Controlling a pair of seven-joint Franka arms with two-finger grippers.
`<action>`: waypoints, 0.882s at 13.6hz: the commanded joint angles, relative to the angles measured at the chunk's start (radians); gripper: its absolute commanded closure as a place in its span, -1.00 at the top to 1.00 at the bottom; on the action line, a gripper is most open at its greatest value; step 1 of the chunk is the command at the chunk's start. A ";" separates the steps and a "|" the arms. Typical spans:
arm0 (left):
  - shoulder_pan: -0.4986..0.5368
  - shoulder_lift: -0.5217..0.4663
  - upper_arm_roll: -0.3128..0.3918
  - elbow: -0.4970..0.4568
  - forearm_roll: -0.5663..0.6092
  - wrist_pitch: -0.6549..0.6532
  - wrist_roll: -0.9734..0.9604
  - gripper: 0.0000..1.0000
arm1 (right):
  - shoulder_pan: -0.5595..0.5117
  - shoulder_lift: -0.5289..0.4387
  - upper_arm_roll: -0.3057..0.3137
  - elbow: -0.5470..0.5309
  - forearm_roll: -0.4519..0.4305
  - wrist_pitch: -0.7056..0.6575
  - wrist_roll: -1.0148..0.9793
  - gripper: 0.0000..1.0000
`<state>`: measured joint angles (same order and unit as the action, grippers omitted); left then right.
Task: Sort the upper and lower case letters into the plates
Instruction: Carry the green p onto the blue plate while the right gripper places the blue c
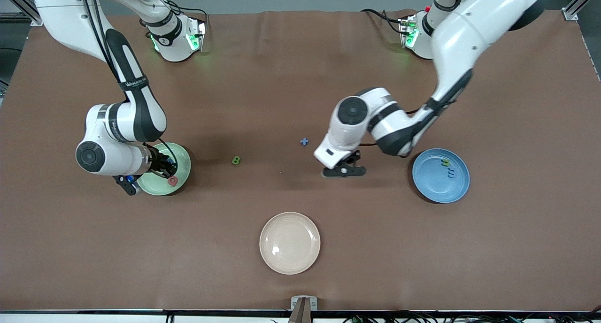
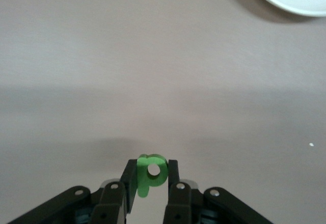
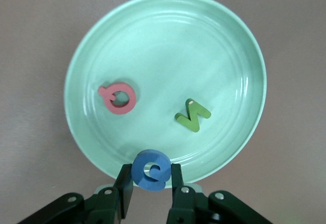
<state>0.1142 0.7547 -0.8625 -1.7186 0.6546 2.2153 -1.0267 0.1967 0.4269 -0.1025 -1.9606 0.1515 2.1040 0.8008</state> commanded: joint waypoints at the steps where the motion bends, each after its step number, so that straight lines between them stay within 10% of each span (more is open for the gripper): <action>1: 0.279 -0.069 -0.160 -0.184 -0.017 0.011 0.095 -0.74 | -0.019 -0.020 0.017 -0.072 0.045 0.066 -0.048 -1.00; 4: 0.516 -0.126 -0.254 -0.321 -0.006 0.011 0.210 -0.74 | -0.017 -0.017 0.018 -0.080 0.045 0.094 -0.049 -1.00; 12: 0.800 -0.114 -0.241 -0.441 0.218 0.020 0.431 -0.74 | -0.019 0.004 0.017 -0.078 0.045 0.142 -0.049 -0.96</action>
<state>0.8763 0.6425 -1.1003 -2.1354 0.8246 2.2152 -0.6299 0.1947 0.4304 -0.0987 -2.0241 0.1753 2.2242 0.7731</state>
